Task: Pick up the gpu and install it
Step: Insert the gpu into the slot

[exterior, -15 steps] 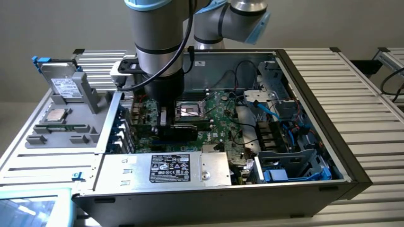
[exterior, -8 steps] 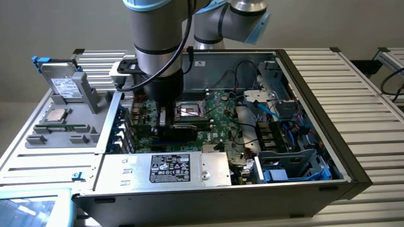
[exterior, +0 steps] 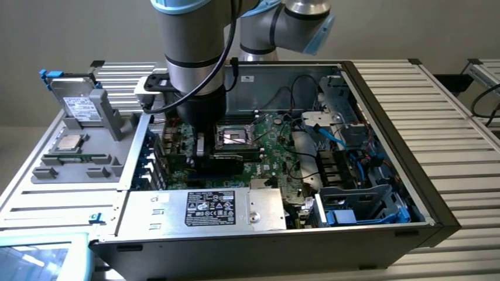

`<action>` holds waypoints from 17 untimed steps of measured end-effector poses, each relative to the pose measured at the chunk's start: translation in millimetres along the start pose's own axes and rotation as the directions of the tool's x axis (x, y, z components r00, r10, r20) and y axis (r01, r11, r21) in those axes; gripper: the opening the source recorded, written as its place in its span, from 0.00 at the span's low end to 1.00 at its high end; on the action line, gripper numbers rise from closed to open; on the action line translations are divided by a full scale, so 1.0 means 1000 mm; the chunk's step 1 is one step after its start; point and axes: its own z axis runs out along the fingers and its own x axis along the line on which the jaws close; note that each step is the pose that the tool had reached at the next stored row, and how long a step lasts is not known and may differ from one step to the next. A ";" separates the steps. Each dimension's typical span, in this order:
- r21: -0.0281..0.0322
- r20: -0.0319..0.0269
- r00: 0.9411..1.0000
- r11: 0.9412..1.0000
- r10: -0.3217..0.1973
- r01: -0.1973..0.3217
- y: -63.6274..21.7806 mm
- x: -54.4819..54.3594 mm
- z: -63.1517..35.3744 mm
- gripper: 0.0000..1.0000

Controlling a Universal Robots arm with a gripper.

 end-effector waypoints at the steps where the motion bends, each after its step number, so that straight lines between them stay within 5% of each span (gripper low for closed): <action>1: 0.000 0.000 1.000 1.000 0.000 0.000 0.0000 0.000 0.0000 0.27; 17: 0.000 0.000 1.000 1.000 0.000 0.000 0.0001 0.000 -0.0016 0.27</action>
